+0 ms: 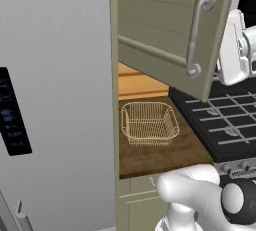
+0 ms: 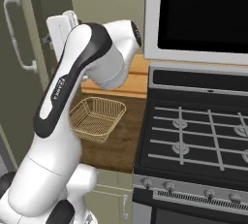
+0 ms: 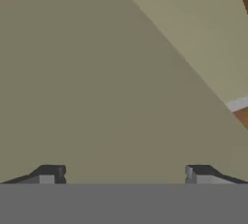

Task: Open the cabinet, pick up the bread from the cabinet and place it in the basket. Then move the basket to the dining counter.

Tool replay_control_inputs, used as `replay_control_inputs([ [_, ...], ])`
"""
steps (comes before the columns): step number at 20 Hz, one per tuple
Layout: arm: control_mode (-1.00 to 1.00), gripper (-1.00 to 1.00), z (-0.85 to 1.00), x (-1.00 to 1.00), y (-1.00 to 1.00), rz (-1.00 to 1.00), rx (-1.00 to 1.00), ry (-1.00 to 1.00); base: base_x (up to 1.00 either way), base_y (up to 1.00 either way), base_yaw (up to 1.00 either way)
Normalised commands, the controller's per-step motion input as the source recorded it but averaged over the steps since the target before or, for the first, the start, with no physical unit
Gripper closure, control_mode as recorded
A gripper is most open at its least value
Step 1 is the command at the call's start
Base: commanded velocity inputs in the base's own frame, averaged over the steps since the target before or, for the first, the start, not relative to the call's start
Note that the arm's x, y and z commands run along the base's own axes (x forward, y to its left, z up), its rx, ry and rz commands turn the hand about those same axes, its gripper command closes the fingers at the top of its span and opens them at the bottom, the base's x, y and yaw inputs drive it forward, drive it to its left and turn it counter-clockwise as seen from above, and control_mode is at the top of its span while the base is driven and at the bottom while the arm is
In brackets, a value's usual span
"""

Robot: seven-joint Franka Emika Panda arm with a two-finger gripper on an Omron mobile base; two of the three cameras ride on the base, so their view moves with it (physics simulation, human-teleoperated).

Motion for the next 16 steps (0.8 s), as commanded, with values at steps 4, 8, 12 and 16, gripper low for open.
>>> replay_control_inputs([
  [4, -1.0, -1.0, -0.03, -0.43, 1.0, 0.06, 0.07, 0.0, 0.0, 0.0, 0.0],
  [8, -1.0, -1.0, -0.16, -0.02, 1.0, 0.0, 0.0, 0.02, 0.0, 0.0, 0.0],
  [12, -1.0, -1.0, -0.09, 0.0, 1.0, 0.0, -0.04, 0.04, 0.0, 0.0, 0.0],
  [16, -1.0, -1.0, 0.0, 0.0, 0.92, 0.0, -0.06, 0.0, 0.0, 0.0, 0.0],
])
